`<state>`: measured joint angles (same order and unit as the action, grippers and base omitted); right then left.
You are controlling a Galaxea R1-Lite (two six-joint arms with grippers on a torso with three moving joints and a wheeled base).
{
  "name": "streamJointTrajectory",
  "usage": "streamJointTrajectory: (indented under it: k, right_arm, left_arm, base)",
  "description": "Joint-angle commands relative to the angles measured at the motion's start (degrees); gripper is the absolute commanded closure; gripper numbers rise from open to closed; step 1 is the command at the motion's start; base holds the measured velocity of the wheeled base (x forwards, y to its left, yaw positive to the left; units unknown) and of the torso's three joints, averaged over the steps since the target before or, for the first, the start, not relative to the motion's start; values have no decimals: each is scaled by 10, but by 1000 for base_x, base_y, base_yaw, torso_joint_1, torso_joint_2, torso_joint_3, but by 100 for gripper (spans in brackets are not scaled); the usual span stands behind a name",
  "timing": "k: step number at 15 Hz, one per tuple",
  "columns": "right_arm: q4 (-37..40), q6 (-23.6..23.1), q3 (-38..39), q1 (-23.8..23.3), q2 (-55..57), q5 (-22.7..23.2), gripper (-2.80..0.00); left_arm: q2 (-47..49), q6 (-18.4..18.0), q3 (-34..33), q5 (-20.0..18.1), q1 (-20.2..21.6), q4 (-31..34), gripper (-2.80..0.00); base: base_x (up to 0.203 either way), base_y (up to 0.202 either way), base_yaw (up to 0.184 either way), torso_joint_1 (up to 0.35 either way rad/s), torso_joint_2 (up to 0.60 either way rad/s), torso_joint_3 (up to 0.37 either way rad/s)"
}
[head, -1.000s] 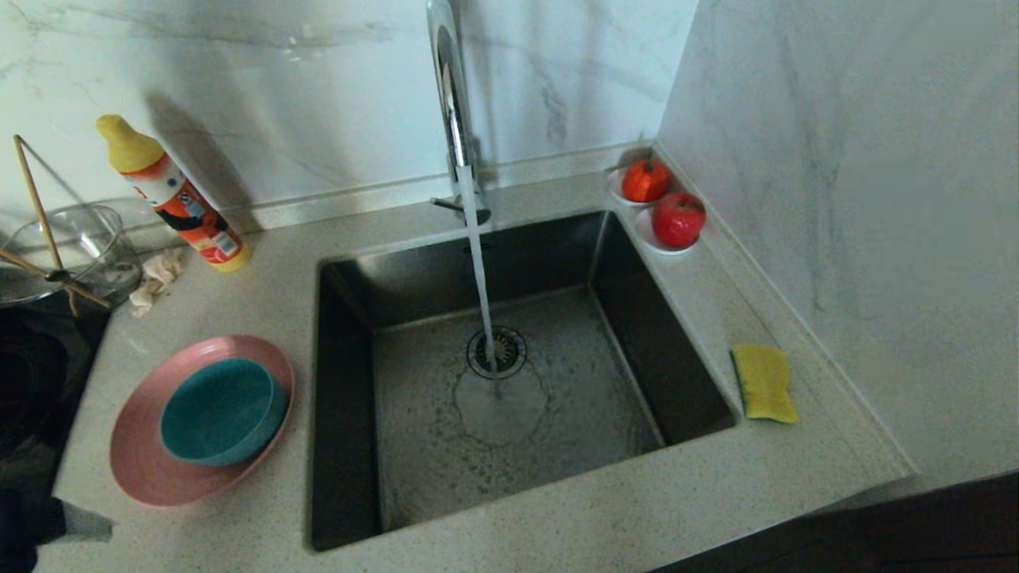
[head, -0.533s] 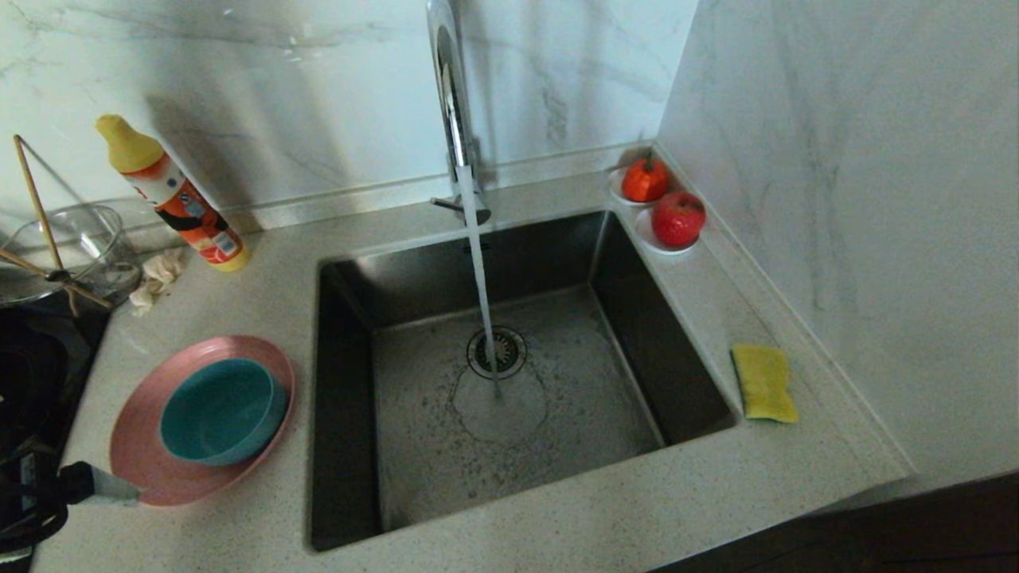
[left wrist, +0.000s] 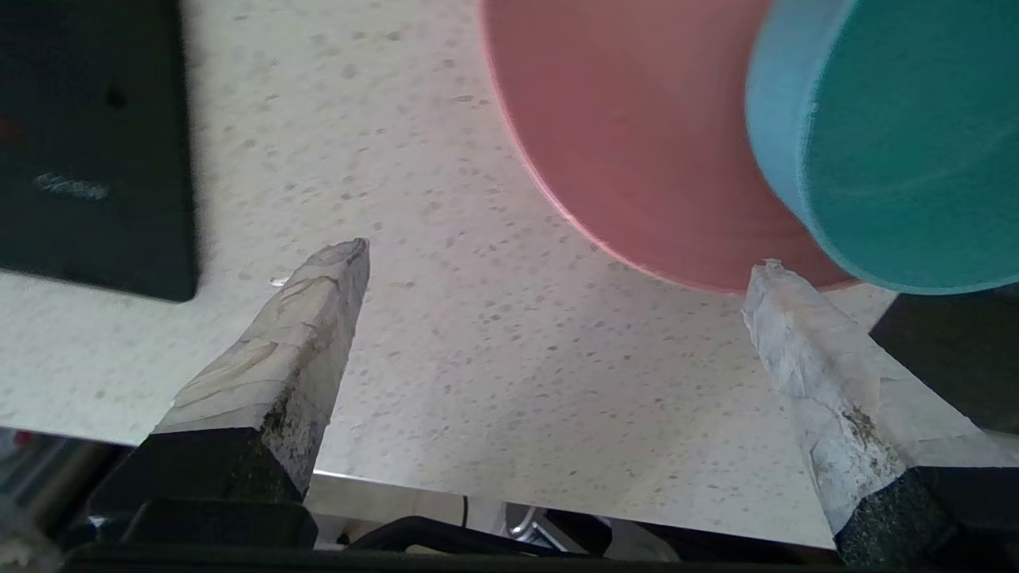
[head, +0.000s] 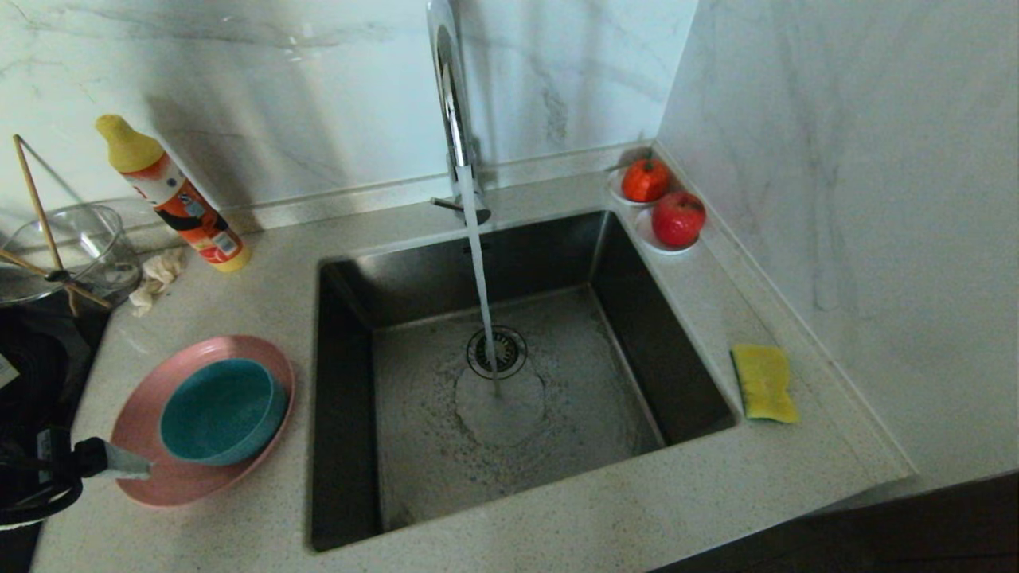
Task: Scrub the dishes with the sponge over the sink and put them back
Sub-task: Pick up a bowl and the sponge
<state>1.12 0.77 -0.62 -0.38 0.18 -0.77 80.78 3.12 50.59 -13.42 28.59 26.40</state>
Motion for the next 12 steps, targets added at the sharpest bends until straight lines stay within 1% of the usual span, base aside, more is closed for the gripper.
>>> streamJointTrajectory:
  k: [1, 4, 7, 10, 12]
  right_arm:
    - [0, 0, 0, -1, 0, 0, 0]
    - [0, 0, 0, -1, 0, 0, 0]
    - [0, 0, 0, 0, 0, 0, 0]
    - [0, 0, 0, 0, 0, 0, 0]
    - [0, 0, 0, 0, 0, 0, 0]
  left_arm:
    - [15, 5, 11, -3, -16, 1, -280]
    - [23, 9, 20, -6, -28, -5, -280]
    - [46, 38, 38, -6, -37, -44, -280]
    - [77, 49, 60, -8, -48, -50, -280]
    - [97, 58, 75, -8, -63, -50, -280]
  base:
    - [0, 0, 0, 0, 0, 0]
    - [0, 0, 0, 0, 0, 0]
    - [0, 0, 0, 0, 0, 0]
    - [0, 0, 0, 0, 0, 0]
    - [0, 0, 0, 0, 0, 0]
